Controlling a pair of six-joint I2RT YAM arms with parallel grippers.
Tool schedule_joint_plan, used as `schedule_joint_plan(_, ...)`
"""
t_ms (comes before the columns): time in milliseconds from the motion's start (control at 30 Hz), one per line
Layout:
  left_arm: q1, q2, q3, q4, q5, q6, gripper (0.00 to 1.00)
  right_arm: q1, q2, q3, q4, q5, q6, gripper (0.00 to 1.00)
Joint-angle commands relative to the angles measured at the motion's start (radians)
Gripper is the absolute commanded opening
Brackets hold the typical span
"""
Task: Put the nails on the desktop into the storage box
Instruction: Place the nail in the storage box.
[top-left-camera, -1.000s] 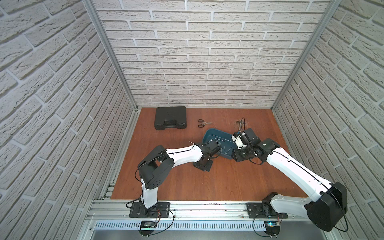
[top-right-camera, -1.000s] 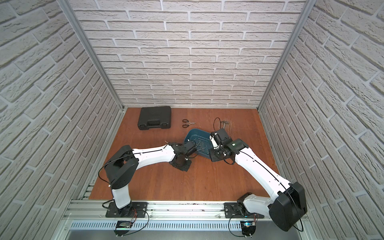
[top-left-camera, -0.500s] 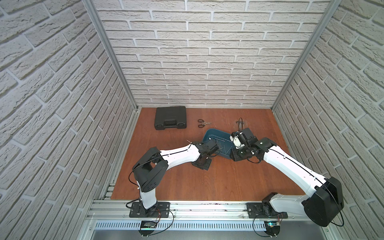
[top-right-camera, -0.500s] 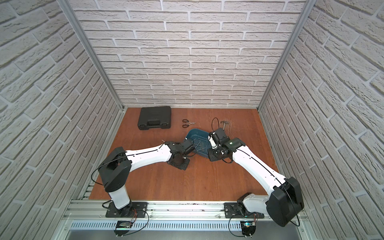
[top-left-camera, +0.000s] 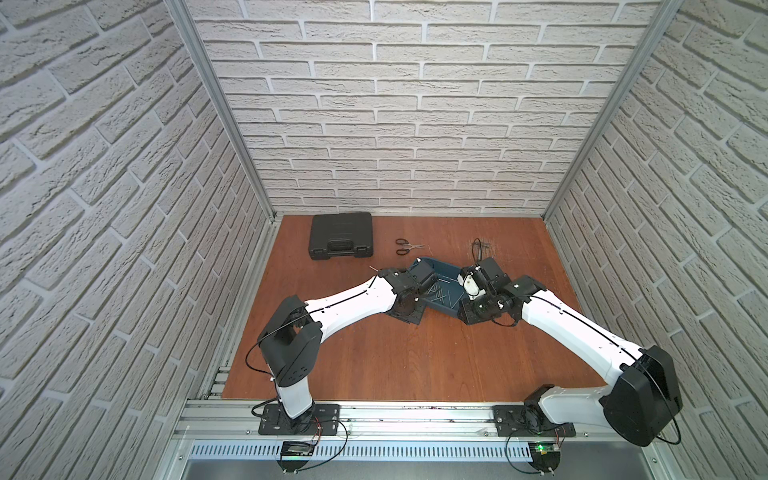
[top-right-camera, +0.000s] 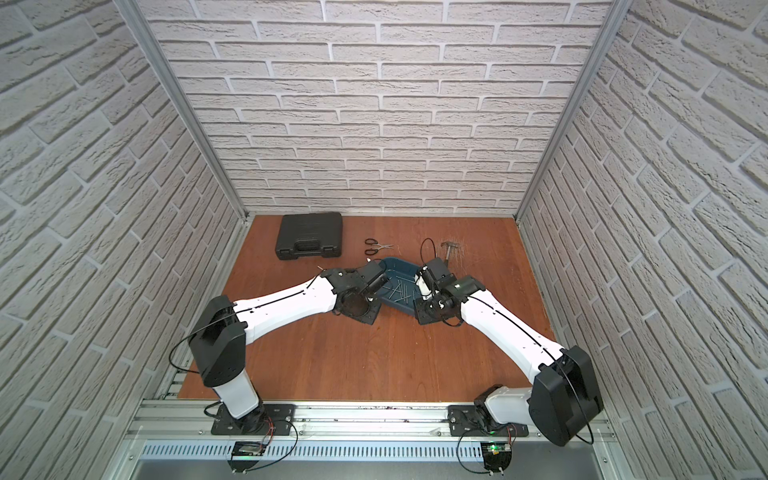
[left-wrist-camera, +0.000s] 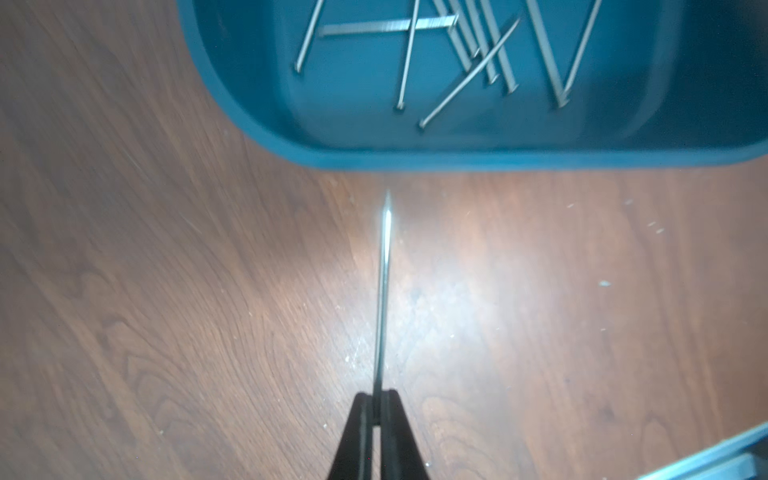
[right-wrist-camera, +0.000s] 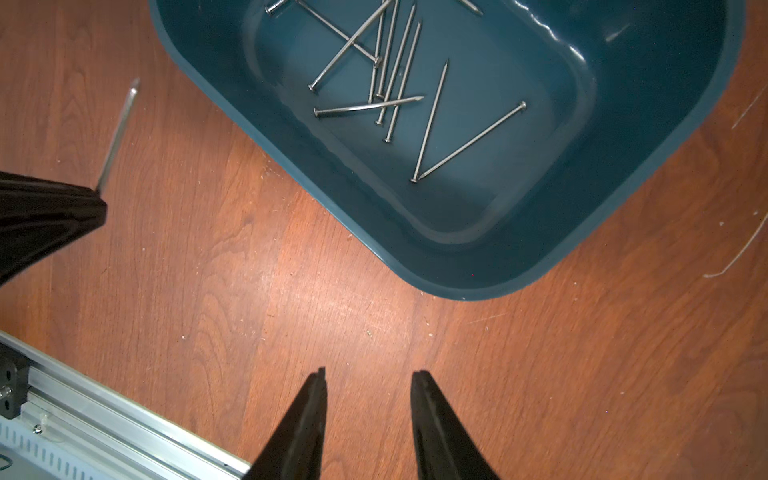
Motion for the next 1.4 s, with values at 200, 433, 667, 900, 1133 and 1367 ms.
schedule_joint_plan(200, 0.035, 0.055, 0.177, -0.044, 0.011, 0.076, 0.0, -0.005, -0.017, -0.012, 0.018, 0.013, 0.024, 0.38)
schedule_joint_plan(433, 0.052, 0.171, 0.372, -0.067, 0.036, 0.116, 0.0, -0.01, -0.039, -0.007, 0.002, 0.031, 0.028, 0.38)
schedule_joint_plan(667, 0.061, 0.231, 0.473, -0.069, 0.061, 0.133, 0.47, -0.02, -0.074, -0.007, -0.025, 0.061, 0.026, 0.38)
schedule_joint_plan(900, 0.08, 0.117, 0.439, 0.015, 0.045, 0.123, 0.98, -0.033, -0.094, -0.004, -0.038, 0.064, 0.018, 0.38)
schedule_joint_plan(1133, 0.132, -0.037, 0.34, 0.083, 0.002, 0.111, 0.98, -0.038, -0.096, 0.032, -0.028, 0.053, 0.017, 0.39)
schedule_joint_plan(1367, 0.213, -0.206, 0.205, 0.12, -0.089, 0.099, 0.98, -0.042, -0.115, 0.1, 0.01, 0.055, 0.015, 0.54)
